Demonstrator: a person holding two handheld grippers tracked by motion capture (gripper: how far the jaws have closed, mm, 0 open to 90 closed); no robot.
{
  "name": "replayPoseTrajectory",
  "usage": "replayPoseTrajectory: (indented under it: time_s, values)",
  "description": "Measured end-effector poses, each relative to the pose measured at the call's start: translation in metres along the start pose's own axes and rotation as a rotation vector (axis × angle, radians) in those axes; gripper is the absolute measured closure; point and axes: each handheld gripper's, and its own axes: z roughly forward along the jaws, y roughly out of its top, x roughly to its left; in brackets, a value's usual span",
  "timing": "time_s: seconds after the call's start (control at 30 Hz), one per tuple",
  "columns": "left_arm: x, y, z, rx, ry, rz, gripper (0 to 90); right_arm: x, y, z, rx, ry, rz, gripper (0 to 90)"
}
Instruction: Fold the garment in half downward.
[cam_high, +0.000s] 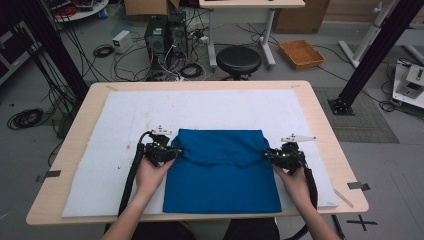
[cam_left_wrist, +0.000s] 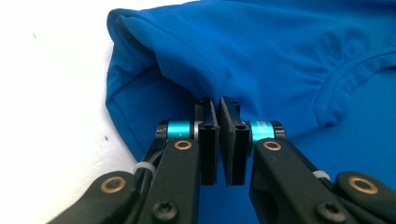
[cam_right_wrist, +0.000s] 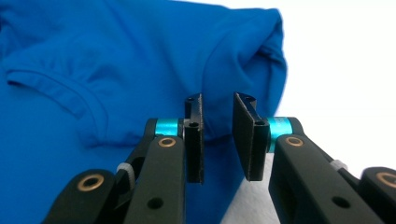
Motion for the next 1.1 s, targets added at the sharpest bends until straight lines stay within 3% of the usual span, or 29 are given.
replayPoseTrajectory:
  time_s: [0.17,0.37,0.6,0.77,0.87,1.0,1.1]
  values:
    - [0.0,0.0,-0.001,-0.008,-0.01,-0.001,86.3,0.004,0.0,0.005,0.024,-0.012,-0.035,86.9]
    - [-0.001,0.001,-0.012,-0.03,-0.049,-0.005,86.6,0.007,0.004,-0.01,-0.013,0.01,-0.031,87.8]
    - [-0.013,-0.005,-0.044,-0.051,-0.128,-0.005,86.6,0.02,-0.002,-0.036,-0.03,0.062,-0.056,87.8]
    - [-0.027,-0.022,-0.069,-0.042,-0.187,-0.009,86.5,0.038,-0.018,-0.06,-0.033,0.106,-0.085,87.7]
    - [-0.036,-0.036,-0.082,-0.038,-0.224,-0.031,86.5,0.045,-0.029,-0.074,-0.038,0.124,-0.094,87.7]
    - [-0.042,-0.051,-0.09,-0.017,-0.259,-0.043,86.5,0.052,-0.043,-0.087,-0.031,0.144,-0.089,87.7]
    - [-0.045,-0.062,-0.091,0.011,-0.26,-0.045,86.5,0.056,-0.052,-0.093,-0.019,0.153,-0.094,87.7]
